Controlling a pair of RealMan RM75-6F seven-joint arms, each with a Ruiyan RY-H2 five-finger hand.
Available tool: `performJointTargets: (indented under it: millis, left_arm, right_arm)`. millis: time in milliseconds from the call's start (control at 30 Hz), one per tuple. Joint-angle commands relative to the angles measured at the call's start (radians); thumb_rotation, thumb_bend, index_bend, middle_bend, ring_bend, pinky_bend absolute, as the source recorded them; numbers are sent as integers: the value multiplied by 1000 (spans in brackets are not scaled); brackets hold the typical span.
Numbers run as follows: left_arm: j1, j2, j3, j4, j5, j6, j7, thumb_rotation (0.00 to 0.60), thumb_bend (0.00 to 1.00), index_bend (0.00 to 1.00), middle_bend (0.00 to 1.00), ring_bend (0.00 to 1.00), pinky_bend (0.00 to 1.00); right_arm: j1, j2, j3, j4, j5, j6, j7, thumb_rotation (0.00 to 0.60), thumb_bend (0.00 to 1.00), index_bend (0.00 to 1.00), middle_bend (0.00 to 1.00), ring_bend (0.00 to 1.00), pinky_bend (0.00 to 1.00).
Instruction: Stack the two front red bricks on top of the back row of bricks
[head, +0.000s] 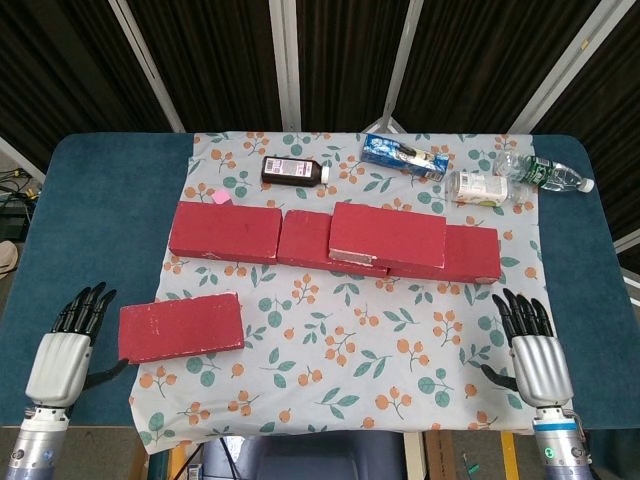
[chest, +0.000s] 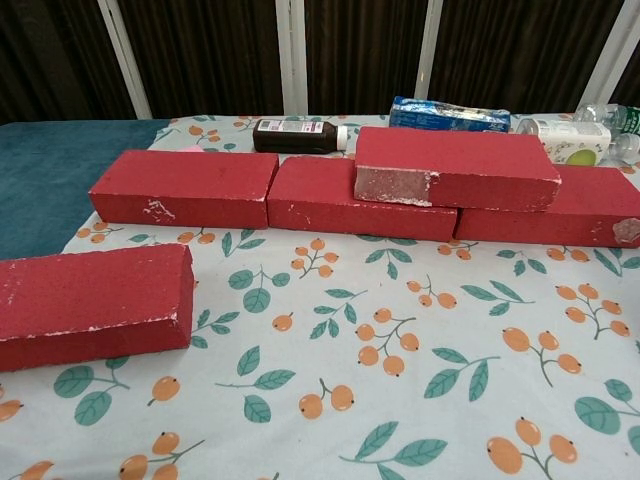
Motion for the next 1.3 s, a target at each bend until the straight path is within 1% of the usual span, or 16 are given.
performJointTargets:
  millis: [33, 167, 200, 233, 333, 367, 500, 600, 700, 767, 900, 1000, 1100, 1167, 1300]
  left_arm:
    - [5, 31, 18, -79, -50, -44, -16, 600, 0, 0, 0, 0, 119]
    - [-25, 106, 20, -167, -105, -129, 40, 600, 0, 0, 0, 0, 87]
    - [-43, 145, 17, -215, -132, -167, 71, 600, 0, 0, 0, 0, 81]
    - [-49, 160, 16, -233, -141, -179, 81, 600, 0, 0, 0, 0, 78]
    - [-93, 261, -5, -356, -196, -241, 160, 600, 0, 0, 0, 0, 77]
    - [-102, 281, -11, -382, -213, -250, 179, 600, 0, 0, 0, 0, 77]
    - [-152, 360, -46, -496, -330, -296, 277, 600, 0, 0, 0, 0, 76]
    - [-192, 394, -64, -553, -427, -341, 306, 600, 0, 0, 0, 0, 76]
    - [-251, 423, -82, -586, -540, -389, 366, 600, 0, 0, 0, 0, 76]
    - [-293, 429, -90, -600, -617, -405, 424, 600, 0, 0, 0, 0, 70]
    - [-378, 419, -106, -633, -780, -407, 527, 600, 0, 0, 0, 0, 25]
    - [-435, 393, -116, -639, -891, -387, 578, 600, 0, 0, 0, 0, 17]
    - [-481, 360, -119, -637, -991, -371, 603, 600, 0, 0, 0, 0, 17]
    - [-503, 340, -118, -632, -1033, -357, 614, 600, 0, 0, 0, 0, 17]
    - [-529, 298, -107, -608, -1065, -327, 622, 600, 0, 0, 0, 0, 17]
  right_arm:
    - [-14, -21, 5, 30, -10, -7, -15, 600, 153, 0, 0, 0, 0]
    - [-20, -17, 6, 30, -21, -16, 3, 600, 153, 0, 0, 0, 0]
    - [-23, -16, 7, 27, -21, -19, 14, 600, 153, 0, 0, 0, 0]
    - [-24, -16, 7, 26, -21, -20, 17, 600, 153, 0, 0, 0, 0]
    - [-29, -6, 7, 17, -14, -34, 24, 600, 153, 0, 0, 0, 0]
    - [-30, -3, 8, 14, -13, -36, 26, 600, 153, 0, 0, 0, 0]
    - [-39, 7, 26, 8, -11, -32, 45, 600, 153, 0, 0, 0, 0]
    - [-46, 8, 35, 11, -11, -28, 54, 600, 153, 0, 0, 0, 0]
    - [-51, 7, 41, 14, -12, -32, 58, 600, 153, 0, 0, 0, 0]
    - [-53, 6, 42, 14, -9, -40, 53, 600, 153, 0, 0, 0, 0]
    - [-52, 5, 46, 10, -3, -63, 47, 600, 153, 0, 0, 0, 0]
    - [-52, 2, 48, 11, -3, -77, 46, 600, 153, 0, 0, 0, 0]
    - [-52, 1, 52, 11, -2, -86, 40, 600, 154, 0, 0, 0, 0]
    - [-54, 1, 54, 11, -3, -88, 41, 600, 154, 0, 0, 0, 0]
    - [-56, 3, 61, 14, -4, -93, 49, 600, 153, 0, 0, 0, 0]
